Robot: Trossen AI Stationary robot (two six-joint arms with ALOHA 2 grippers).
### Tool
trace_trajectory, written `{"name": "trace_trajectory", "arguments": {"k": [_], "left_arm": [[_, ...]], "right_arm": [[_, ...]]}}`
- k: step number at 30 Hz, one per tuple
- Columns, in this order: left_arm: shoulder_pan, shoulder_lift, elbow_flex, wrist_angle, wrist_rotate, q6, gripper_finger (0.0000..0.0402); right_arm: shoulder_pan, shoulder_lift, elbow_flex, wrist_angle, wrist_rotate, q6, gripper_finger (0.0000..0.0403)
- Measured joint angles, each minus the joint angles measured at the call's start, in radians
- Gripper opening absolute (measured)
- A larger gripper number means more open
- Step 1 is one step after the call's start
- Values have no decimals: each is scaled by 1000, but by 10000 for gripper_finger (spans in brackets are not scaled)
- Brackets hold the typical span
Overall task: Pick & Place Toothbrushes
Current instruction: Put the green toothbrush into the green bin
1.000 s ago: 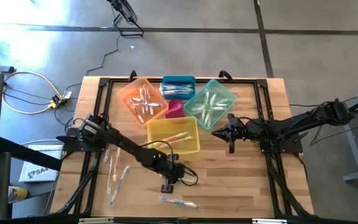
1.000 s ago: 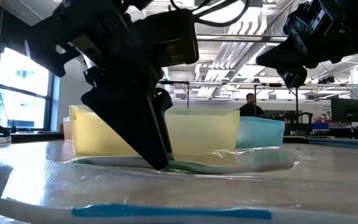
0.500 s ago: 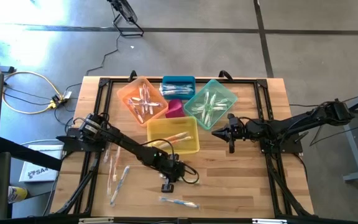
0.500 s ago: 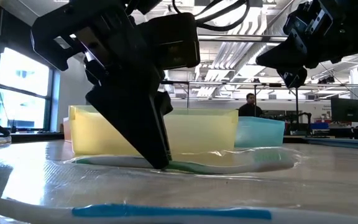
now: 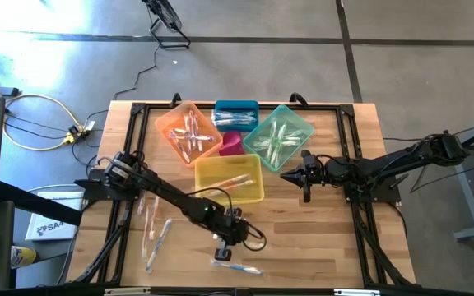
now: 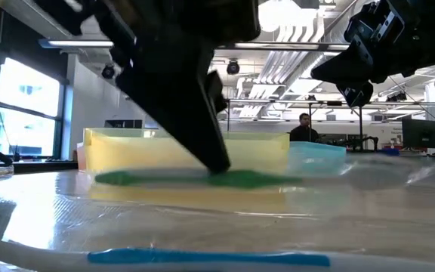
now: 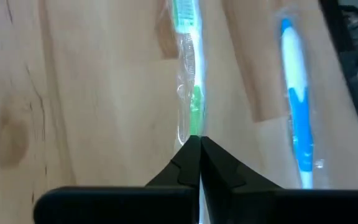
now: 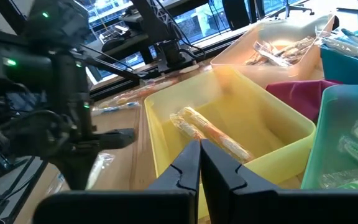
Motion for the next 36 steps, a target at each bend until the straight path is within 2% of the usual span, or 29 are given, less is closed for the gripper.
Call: {"name": "trace_trajectory", "arguments": {"k": [4,8,13,22,32,36], "left_arm": [[-12,0,80,-99,-32,51,1],[-9,0,157,-190,-31,196,1],[53,-25,242,-336,-43,276,1],[195,-114,256,-426,-10,311,0],[304,-152,254,-454,-20,331,0],[334,-165,201,-452,-20,341,0]], "right_arm": [[0,0,0,0,0,0,5],[0,0,0,0,0,0,5],[0,0,0,0,0,2,5],[0,0,0,-4,0,-5,5],[0,0,0,-5,0,-34,5],[0,0,0,-6,-1,-33,5]]}}
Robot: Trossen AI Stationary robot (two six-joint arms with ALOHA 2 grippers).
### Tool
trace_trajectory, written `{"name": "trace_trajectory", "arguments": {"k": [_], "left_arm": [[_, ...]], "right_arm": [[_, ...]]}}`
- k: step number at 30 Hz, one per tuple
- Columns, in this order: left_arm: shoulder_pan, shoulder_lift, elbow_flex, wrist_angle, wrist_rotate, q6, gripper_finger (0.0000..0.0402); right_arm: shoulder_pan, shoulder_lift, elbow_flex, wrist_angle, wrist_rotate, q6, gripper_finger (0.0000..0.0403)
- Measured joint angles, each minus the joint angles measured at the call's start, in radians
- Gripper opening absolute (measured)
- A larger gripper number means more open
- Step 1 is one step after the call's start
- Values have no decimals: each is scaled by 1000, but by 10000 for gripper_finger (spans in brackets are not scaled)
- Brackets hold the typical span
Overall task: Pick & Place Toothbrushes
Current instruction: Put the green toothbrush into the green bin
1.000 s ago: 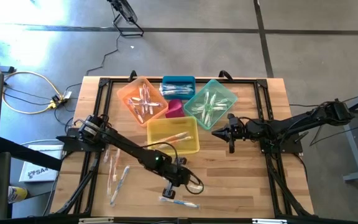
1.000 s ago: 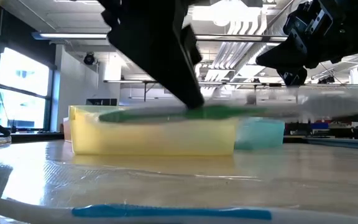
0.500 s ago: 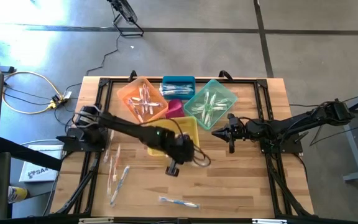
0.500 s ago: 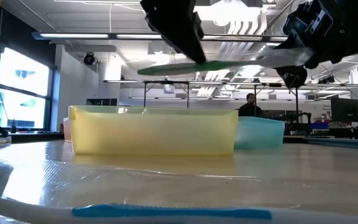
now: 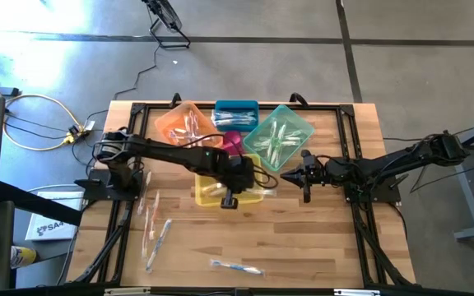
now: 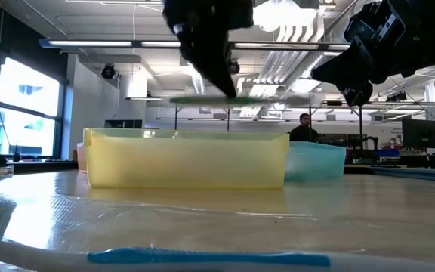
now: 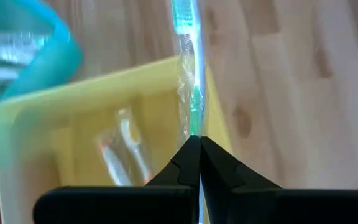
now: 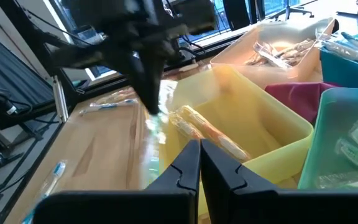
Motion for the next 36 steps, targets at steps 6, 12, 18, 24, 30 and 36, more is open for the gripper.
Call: {"name": "trace_trajectory", "arguments": {"k": [6,12,18,24,30,36], "left_arm": [[19,0,-134,39,-4,-35,0],[1,-58,-171,57,4,-36,0],[25,-200,-186,66,-24,13,0],[87,-357,-349,192,-26,17,0],[152,-490,-574,486,16,-9,0],[203,-561,-719,760,86,-13,0]], "right_arm": [[1,0,0,-1,-3,9,5],[17,0,0,-1,0,11,5],[35,0,0,11,12,11,5],[44,0,0,19,57,11,5],[44,0,0,35,57,11,5],[44,4,-1,105,113,9,5]]}}
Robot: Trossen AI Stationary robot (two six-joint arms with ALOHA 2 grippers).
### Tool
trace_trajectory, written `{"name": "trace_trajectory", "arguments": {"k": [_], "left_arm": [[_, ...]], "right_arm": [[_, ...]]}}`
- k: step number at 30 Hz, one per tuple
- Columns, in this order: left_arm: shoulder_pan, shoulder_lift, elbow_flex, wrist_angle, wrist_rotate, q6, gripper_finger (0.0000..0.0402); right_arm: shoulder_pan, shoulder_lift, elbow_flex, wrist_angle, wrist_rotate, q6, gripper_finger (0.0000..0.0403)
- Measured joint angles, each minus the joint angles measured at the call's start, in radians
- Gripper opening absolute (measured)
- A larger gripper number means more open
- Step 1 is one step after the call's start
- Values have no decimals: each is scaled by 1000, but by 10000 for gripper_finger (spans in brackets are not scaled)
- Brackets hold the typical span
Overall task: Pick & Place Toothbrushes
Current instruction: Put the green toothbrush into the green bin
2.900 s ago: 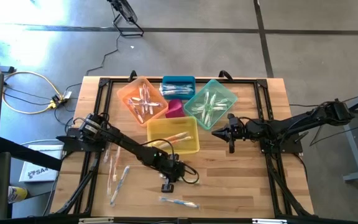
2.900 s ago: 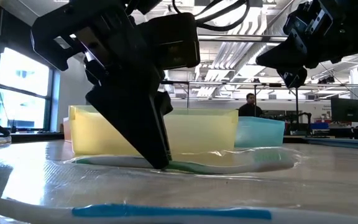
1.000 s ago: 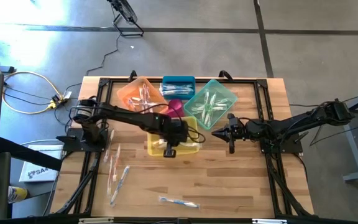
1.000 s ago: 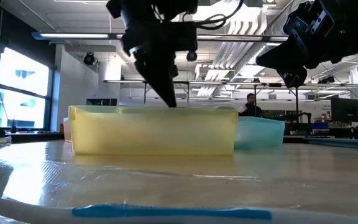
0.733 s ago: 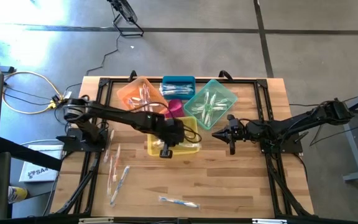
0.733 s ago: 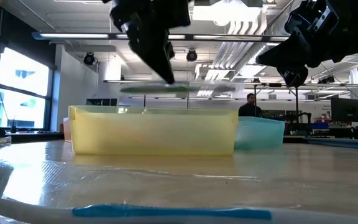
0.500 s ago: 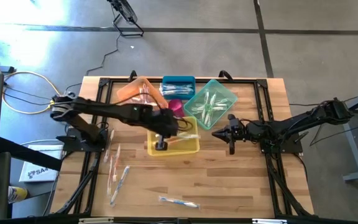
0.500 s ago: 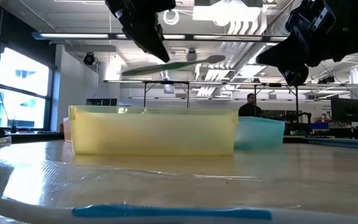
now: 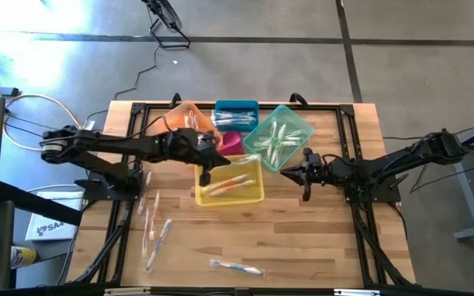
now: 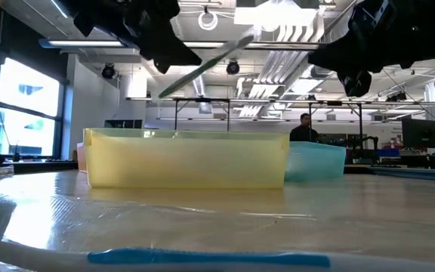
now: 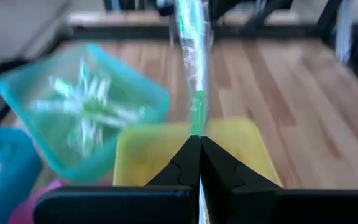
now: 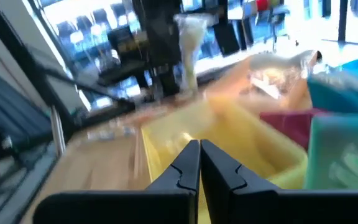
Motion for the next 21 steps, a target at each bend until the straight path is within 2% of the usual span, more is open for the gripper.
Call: {"name": "trace_trajectory", "arguments": {"k": [5,15,21], "left_arm": [[17,-5,-51,212,57,16,0],[16,-4,-53,217,58,7,0],[16,-4,-53,237,58,-1,0]], "right_arm": [[0,23,2,119,23,-33,5],[-2,187,12,430,19,-171,5],[-3,331,110,462,19,-256,14]]}}
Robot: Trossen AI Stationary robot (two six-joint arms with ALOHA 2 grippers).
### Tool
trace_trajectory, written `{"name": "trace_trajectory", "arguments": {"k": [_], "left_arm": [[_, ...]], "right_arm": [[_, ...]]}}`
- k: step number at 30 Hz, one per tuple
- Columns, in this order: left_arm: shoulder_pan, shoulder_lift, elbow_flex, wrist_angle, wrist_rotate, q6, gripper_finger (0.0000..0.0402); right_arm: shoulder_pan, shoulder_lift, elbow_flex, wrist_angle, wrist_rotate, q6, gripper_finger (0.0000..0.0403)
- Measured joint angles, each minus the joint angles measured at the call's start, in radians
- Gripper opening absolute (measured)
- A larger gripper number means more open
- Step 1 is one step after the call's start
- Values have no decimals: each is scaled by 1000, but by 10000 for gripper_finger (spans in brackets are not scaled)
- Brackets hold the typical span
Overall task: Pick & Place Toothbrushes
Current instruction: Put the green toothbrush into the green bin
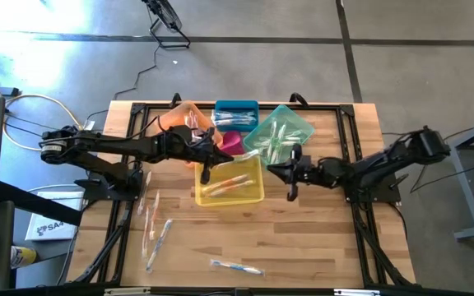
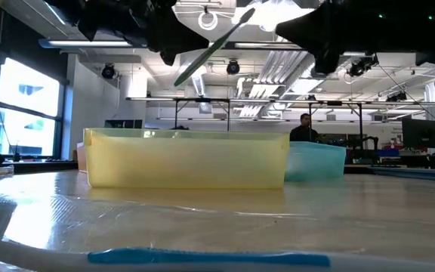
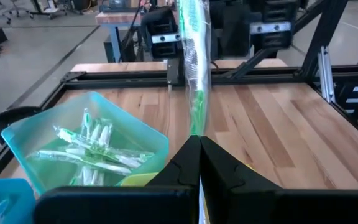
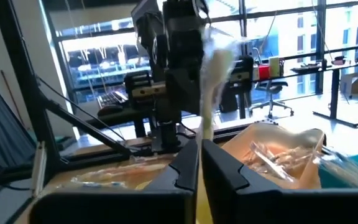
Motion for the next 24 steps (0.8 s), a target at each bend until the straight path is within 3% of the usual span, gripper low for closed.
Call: {"name": "trace_trajectory", "arguments": {"k": [13,18,24], "left_arm": [[0,0,0,2,2,-22,0],[0,1,0,2,2,-22,0],[0,1,0,-4,2,-22,0]], "right_arm": [[-38,238,197,-1,74,-33,192],[-68,305,259,0,37,-33,215],[-92,342,314,-2,-56,-33,204]]}}
